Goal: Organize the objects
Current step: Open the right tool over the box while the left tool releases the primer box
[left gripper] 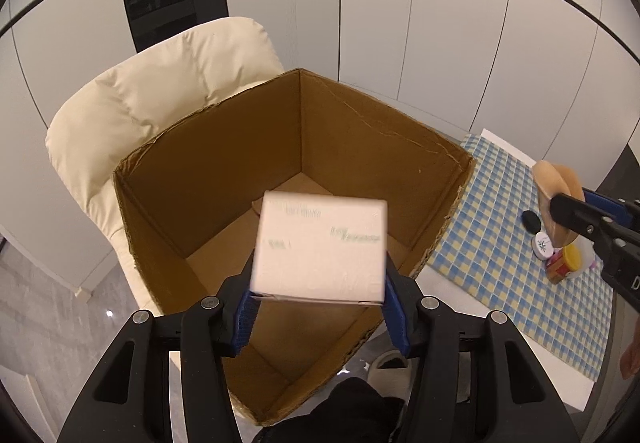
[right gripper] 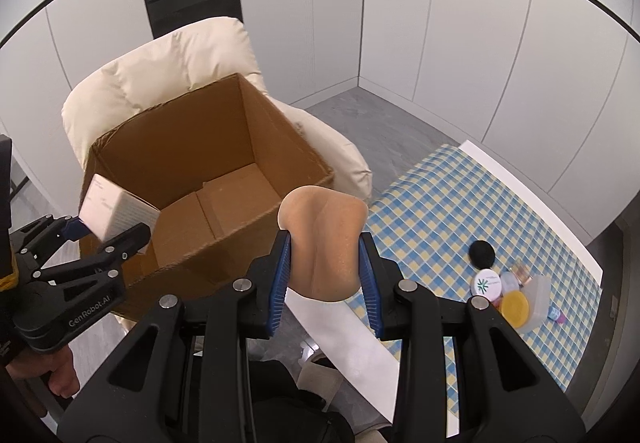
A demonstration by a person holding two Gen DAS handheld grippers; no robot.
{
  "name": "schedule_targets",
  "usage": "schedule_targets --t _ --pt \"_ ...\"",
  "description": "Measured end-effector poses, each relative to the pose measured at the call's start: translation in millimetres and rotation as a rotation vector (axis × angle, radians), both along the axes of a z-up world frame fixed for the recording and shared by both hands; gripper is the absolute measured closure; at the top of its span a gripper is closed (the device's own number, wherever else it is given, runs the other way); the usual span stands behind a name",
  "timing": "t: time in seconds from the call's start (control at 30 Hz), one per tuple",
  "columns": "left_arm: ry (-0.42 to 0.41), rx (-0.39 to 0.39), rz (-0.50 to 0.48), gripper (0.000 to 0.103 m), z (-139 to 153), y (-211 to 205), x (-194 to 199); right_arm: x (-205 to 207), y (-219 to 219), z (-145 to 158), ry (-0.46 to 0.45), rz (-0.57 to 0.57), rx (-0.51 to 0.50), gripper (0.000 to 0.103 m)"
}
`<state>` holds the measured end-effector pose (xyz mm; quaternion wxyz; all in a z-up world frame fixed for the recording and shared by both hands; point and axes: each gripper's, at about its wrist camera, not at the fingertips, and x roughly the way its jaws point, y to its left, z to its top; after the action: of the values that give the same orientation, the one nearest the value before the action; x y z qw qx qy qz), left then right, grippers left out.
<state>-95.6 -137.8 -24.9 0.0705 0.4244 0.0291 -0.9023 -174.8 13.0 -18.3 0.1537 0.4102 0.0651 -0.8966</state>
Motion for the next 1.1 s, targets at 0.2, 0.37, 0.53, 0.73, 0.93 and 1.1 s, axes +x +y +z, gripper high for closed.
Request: schedule_targets --t 0.2,0.37,0.53,0.73,0.93,1.1 --pt "0.042 -0.001 0.011 0.013 9.5 -9.5 8.5 1.4 -15.0 2.0 0.005 0.026 -0.001 0.069" --pt "0.091 0.028 0.022 0.000 18.6 -18.1 21.8 0.6 -28.2 3.3 0.008 0.042 -0.006 0.069" --pt "0.096 0.038 0.026 0.000 20.9 -26.9 32.1 0.8 -47.7 4.6 0.016 0.070 -0.008 0.069" --pt "0.101 0.042 0.057 0.000 23.4 -43.1 44.0 1.7 -72.7 4.7 0.019 0.112 -0.008 0.069" --pt "0.106 0.045 0.093 0.000 24.5 -62.9 55.5 3.3 -97.5 4.2 0.016 0.151 -0.009 0.069" --pt "0.108 0.032 0.122 0.000 23.7 -75.8 61.8 5.8 -115.6 4.1 0.017 0.179 -0.013 0.069"
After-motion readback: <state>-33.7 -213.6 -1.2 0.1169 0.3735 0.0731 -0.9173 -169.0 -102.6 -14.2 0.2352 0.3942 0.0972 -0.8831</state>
